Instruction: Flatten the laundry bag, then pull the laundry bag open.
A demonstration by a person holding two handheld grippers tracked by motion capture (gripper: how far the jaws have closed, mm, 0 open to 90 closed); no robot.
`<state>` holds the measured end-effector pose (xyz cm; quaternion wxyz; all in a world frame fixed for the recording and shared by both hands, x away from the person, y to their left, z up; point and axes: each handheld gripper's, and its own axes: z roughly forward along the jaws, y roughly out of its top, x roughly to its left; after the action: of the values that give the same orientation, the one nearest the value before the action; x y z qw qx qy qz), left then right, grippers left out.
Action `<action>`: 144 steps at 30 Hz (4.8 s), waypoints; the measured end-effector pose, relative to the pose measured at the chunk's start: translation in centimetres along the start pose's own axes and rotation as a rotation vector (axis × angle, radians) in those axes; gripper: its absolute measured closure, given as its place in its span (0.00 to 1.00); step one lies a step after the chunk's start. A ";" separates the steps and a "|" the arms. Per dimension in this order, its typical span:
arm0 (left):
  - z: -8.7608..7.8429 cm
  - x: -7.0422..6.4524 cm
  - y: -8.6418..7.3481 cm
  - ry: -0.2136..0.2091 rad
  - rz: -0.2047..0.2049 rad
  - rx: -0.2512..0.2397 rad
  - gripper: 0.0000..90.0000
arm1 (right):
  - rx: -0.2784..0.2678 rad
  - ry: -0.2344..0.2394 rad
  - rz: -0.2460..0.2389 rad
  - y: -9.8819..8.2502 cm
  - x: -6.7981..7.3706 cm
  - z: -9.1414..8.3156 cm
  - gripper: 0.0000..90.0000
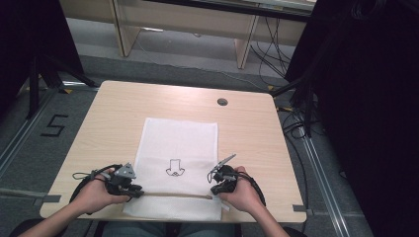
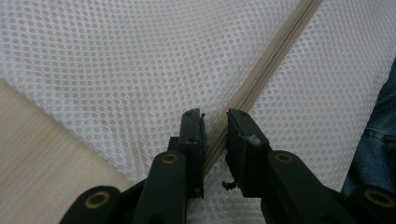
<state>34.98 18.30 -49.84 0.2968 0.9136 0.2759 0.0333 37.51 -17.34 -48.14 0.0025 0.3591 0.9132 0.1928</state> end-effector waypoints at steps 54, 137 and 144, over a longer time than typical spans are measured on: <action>-0.5 0.1 -0.3 -0.008 -0.040 0.026 0.81 | 0.030 0.036 -0.043 -1.1 1.8 -1.0 1.00; 1.4 -1.5 6.2 -0.096 0.064 -0.309 0.59 | -0.127 0.013 0.070 -1.2 0.0 -2.2 1.00; 3.2 -2.6 8.0 -0.133 0.120 -0.276 0.61 | -0.092 -0.006 0.059 -1.4 0.3 -1.9 1.00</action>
<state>37.40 9.93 -47.71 0.4346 0.8791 0.1935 0.0280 36.12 -18.76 -46.89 0.0159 0.3857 0.8924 0.2335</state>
